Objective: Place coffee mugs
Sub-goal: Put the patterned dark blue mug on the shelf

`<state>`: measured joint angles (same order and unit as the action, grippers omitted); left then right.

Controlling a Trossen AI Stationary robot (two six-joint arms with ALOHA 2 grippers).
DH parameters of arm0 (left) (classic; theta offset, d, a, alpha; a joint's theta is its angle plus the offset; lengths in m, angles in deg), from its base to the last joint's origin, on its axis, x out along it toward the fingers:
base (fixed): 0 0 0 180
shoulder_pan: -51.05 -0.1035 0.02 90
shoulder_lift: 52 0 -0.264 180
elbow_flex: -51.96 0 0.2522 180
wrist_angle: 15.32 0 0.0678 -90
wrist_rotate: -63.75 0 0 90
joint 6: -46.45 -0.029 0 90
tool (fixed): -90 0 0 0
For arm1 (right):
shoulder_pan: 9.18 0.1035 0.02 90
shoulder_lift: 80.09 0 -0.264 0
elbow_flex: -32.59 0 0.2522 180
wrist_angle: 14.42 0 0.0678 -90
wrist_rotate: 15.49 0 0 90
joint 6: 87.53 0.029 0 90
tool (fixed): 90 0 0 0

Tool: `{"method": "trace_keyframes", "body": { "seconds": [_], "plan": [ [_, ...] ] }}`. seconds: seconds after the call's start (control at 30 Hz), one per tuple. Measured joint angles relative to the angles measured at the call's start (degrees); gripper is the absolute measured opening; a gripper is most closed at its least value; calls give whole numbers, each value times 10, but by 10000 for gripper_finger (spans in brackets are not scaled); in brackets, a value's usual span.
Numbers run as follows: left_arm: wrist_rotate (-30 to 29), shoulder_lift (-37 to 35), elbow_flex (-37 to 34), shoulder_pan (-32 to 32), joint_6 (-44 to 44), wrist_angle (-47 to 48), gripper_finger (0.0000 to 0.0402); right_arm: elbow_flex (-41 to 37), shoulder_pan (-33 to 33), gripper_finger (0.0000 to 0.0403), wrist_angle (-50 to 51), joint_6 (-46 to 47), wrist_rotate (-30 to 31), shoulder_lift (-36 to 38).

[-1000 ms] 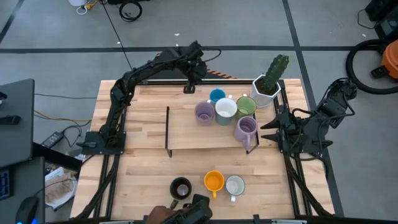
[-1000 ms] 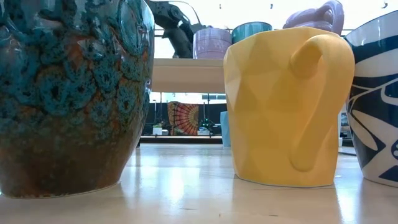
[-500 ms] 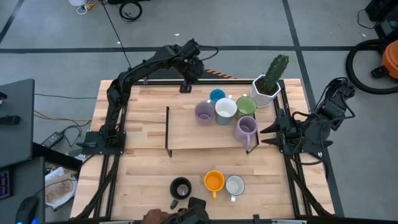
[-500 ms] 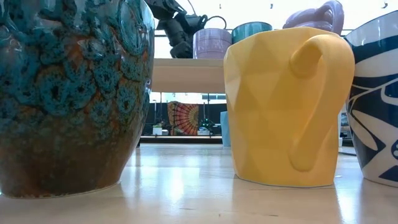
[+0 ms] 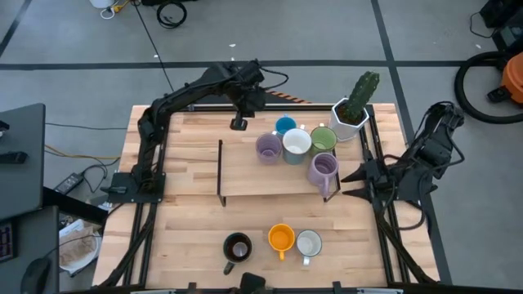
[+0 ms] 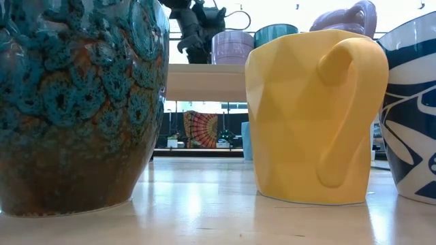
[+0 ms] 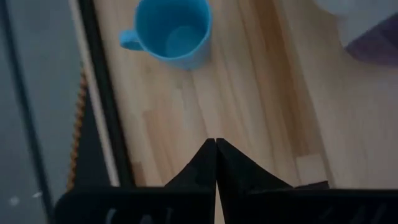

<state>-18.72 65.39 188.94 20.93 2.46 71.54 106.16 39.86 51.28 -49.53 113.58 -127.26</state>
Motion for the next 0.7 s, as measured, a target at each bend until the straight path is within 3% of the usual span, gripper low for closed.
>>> {"method": "trace_keyframes", "body": {
  "seconds": [0.37,0.53,0.7],
  "plan": [
    [-36,-109,1,38,75,47,5,0,13,176,-5,-4,20,-22],
    [-44,-117,1,68,164,114,11,0,13,176,-5,-19,20,-25],
    [-7,-117,1,120,242,170,21,0,13,176,-21,-25,9,-25]
  ]
}}
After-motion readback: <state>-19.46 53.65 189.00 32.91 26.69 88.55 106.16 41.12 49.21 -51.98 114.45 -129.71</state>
